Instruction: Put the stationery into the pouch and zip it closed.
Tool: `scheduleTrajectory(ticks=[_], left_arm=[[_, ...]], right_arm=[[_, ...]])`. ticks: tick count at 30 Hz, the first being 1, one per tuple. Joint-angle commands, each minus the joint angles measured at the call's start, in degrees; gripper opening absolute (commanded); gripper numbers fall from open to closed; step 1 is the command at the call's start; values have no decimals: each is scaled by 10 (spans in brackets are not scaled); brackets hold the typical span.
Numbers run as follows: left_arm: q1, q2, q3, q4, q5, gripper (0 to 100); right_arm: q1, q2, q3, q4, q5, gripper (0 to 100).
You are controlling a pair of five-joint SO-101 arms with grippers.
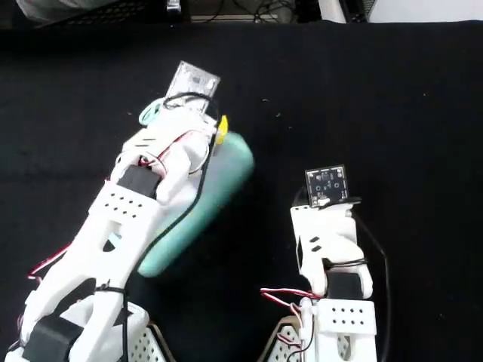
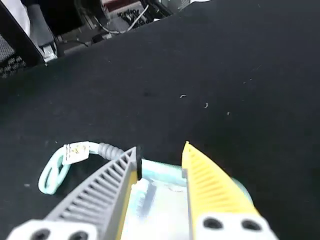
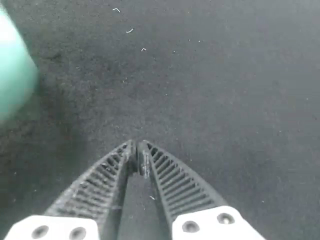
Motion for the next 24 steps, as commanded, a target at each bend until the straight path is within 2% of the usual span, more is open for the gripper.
scheduleTrajectory(ticks=[1, 6, 9, 11, 14, 24], left_arm=[[8, -3, -87, 84, 23, 163], [2, -4, -163, 213, 18, 159], [-22, -11, -165, 309, 18, 158], [-44, -27, -141, 354, 18, 122], [-89, -68, -85, 360, 15, 29], [-233, -329, 188, 353, -86, 36]], right_arm=[[4, -7, 0, -1, 7, 15], [4, -7, 0, -1, 7, 15], [4, -7, 0, -1, 7, 15], [4, -7, 0, -1, 7, 15], [-2, -9, 0, -1, 4, 15], [-43, -7, 0, 3, 3, 15]])
